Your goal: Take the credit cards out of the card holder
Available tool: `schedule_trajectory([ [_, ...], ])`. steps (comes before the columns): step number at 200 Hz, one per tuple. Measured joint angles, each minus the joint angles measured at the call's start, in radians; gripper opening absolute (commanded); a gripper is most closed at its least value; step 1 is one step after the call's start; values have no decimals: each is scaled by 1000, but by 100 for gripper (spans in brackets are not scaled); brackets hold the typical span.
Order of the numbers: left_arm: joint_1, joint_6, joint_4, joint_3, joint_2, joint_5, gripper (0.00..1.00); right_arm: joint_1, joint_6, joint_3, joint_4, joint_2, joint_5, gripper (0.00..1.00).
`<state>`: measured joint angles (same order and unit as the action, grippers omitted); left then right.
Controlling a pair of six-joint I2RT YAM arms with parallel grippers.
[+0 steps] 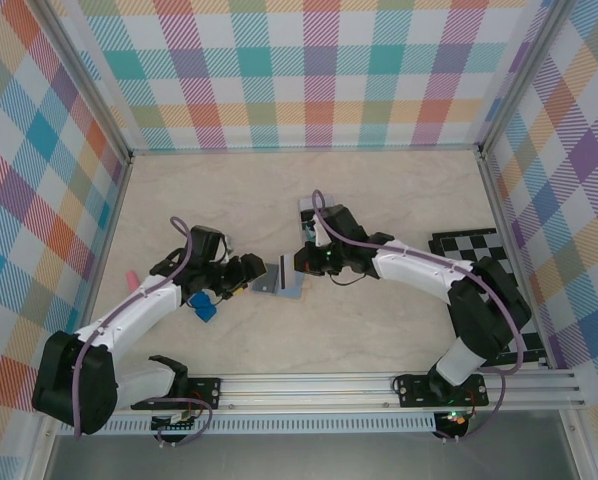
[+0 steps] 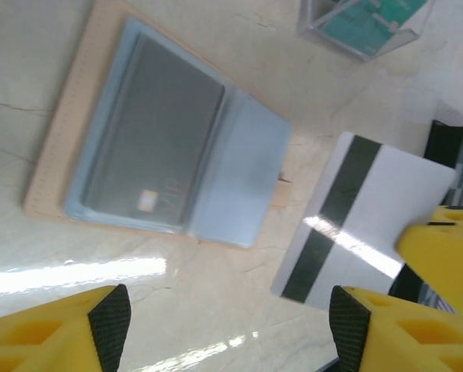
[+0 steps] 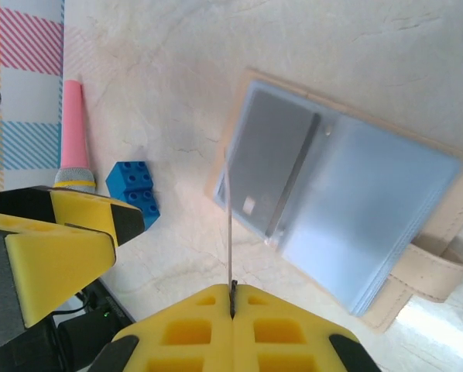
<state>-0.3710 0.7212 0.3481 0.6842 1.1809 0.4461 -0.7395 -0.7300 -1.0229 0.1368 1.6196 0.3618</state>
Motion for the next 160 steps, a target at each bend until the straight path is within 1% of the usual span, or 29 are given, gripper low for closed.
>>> schedule_trajectory([
  [28,0,11,-35,-1,32,29,64,-1,-18,0,-5,37,25,0],
  [43,0,20,-61,-9,42,43,64,-1,-26,3,-10,45,29,0],
  [57,0,35,-95,-24,42,63,67,0,-34,11,-34,43,39,0],
  [80,0,78,-179,-53,43,110,70,14,-70,43,-110,35,81,0],
  [110,0,149,-303,-82,43,178,70,56,-147,93,-241,24,166,0],
  [126,0,179,-362,-91,43,209,69,74,-190,113,-310,24,206,0],
  [144,-1,206,-417,-93,43,238,64,92,-236,130,-377,21,243,0],
  [160,-1,229,-461,-93,43,256,61,101,-273,136,-427,15,270,0],
])
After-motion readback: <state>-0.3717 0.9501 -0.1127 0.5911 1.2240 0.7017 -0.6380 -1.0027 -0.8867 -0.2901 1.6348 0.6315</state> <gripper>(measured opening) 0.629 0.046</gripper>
